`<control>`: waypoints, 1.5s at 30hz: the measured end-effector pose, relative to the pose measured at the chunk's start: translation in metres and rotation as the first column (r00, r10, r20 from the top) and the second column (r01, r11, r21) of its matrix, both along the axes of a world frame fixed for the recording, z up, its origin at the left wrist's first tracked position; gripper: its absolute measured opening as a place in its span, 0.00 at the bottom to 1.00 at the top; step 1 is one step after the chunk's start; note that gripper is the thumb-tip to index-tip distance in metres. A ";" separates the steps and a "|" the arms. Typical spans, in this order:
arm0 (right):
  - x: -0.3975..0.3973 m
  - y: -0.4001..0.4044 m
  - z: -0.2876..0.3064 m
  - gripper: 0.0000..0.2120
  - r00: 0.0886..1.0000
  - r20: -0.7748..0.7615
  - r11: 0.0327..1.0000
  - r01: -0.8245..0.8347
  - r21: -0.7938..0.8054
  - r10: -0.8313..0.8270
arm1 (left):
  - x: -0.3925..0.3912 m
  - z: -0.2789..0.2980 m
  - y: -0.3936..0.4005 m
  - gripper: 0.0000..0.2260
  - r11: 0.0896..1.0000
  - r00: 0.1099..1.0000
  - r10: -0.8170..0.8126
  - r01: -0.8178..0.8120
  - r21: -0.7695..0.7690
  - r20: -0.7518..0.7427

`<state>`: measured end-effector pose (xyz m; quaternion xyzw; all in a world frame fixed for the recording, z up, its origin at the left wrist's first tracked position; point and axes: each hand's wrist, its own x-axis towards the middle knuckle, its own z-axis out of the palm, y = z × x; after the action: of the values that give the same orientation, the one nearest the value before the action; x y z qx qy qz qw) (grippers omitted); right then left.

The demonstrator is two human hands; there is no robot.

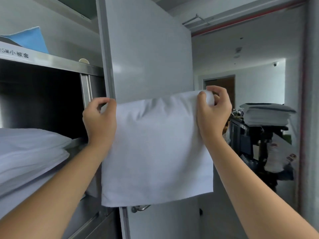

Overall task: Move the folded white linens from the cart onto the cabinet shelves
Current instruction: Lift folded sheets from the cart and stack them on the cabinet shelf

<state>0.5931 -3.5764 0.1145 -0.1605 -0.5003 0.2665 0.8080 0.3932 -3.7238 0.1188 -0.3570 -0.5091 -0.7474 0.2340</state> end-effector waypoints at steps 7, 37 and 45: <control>0.073 0.052 -0.013 0.08 0.989 0.046 0.990 0.138 -0.018 -0.137 | 0.056 -0.019 0.079 0.06 0.985 0.983 -0.168 0.170 -0.020 0.072; 0.287 -0.004 -0.064 0.04 0.376 0.061 0.363 0.918 -0.159 -0.925 | 0.274 -0.053 0.273 0.03 0.438 0.448 -0.893 0.886 -0.151 0.039; 0.369 -0.096 -0.070 0.05 0.129 0.053 0.121 0.982 -0.144 -0.990 | 0.392 -0.061 0.225 0.03 0.216 0.229 -0.971 0.963 -0.161 0.068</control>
<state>0.9624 -3.6723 0.0449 -0.5004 -0.2268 -0.2929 0.7825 0.7848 -3.4983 0.0575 -0.6316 -0.2330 -0.6761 -0.2995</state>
